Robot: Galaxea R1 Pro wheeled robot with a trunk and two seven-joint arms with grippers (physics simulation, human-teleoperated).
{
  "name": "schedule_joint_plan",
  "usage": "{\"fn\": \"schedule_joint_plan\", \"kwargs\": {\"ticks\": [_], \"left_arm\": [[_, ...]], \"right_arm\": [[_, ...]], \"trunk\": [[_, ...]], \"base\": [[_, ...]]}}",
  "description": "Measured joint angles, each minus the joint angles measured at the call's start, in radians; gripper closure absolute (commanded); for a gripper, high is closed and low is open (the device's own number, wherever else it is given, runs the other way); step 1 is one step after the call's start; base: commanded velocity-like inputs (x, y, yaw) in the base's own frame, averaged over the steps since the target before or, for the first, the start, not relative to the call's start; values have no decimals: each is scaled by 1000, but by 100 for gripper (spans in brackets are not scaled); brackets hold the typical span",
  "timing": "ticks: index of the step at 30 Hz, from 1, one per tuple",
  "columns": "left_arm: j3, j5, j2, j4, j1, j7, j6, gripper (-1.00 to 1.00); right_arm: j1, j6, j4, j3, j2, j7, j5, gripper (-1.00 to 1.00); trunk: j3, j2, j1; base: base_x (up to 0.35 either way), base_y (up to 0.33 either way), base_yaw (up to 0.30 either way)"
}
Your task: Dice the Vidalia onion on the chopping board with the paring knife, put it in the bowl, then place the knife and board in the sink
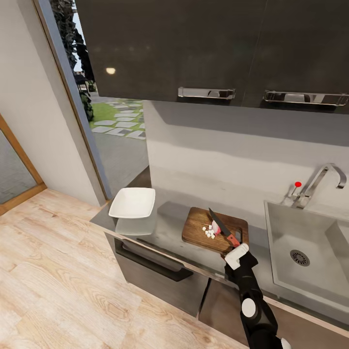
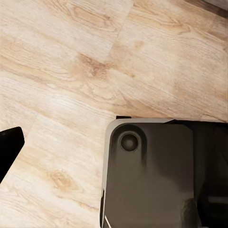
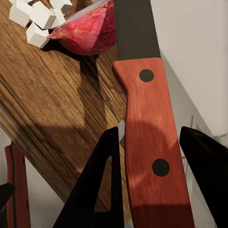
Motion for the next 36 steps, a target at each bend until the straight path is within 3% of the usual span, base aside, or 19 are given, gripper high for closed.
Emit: {"fn": "schedule_joint_plan", "kwargs": {"ticks": [36], "left_arm": [[0, 0, 0, 0, 0, 0, 0, -100]], "right_arm": [[0, 0, 0, 0, 0, 1, 2, 100]], "trunk": [[-4, 0, 0]], "base": [[0, 0, 0]]}}
